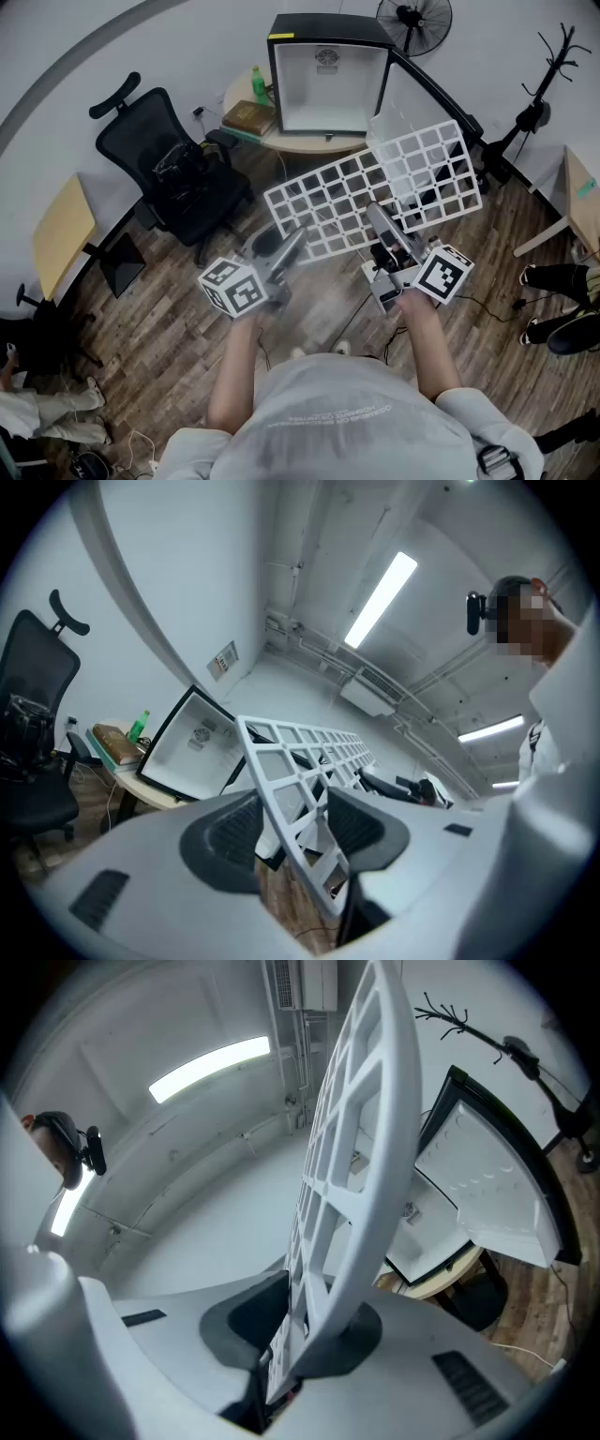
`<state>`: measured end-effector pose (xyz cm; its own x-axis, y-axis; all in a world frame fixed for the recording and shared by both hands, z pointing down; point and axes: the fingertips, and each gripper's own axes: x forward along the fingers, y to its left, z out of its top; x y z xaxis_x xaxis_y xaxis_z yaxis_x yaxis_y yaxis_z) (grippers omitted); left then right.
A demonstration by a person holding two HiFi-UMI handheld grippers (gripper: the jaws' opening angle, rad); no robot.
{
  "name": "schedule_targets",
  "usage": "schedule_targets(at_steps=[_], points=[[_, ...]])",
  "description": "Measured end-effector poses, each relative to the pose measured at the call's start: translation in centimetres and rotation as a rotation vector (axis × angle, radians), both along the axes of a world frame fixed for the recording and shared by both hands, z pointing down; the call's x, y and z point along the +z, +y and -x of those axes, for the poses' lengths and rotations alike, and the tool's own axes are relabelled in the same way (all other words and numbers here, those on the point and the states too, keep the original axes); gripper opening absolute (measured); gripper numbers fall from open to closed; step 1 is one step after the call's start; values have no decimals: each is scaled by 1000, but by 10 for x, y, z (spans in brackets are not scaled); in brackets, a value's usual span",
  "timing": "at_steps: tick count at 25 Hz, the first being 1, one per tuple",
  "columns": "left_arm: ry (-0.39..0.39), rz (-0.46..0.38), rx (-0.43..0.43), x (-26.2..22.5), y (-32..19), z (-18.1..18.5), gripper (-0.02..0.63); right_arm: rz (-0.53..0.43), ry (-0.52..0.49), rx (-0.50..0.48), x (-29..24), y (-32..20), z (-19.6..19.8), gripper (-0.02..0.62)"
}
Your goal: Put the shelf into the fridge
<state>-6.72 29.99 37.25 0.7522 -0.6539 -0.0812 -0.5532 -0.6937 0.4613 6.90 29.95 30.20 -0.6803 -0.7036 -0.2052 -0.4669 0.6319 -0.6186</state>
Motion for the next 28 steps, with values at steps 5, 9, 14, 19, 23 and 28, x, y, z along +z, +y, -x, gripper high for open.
schedule_targets(at_steps=[5, 9, 14, 19, 23, 28], points=[[-44, -19, 6, -3, -12, -8, 201, -3, -10, 3, 3, -11, -9, 51], [-74, -44, 6, -7, -22, -11, 201, -16, -13, -8, 3, -25, -15, 52], [-98, -108, -1, -11, -23, -16, 201, -77, 32, -21, 6, -30, -21, 53], [-35, -96, -19, -7, -31, -22, 201, -70, 129, 6, 23, -48, -29, 99], [-40, -90, -47, 0, -36, -31, 201, -88, 150, -21, 28, -56, -35, 100], [-50, -74, -91, 11, -37, -45, 201, -120, 173, -63, 34, -62, -47, 100]])
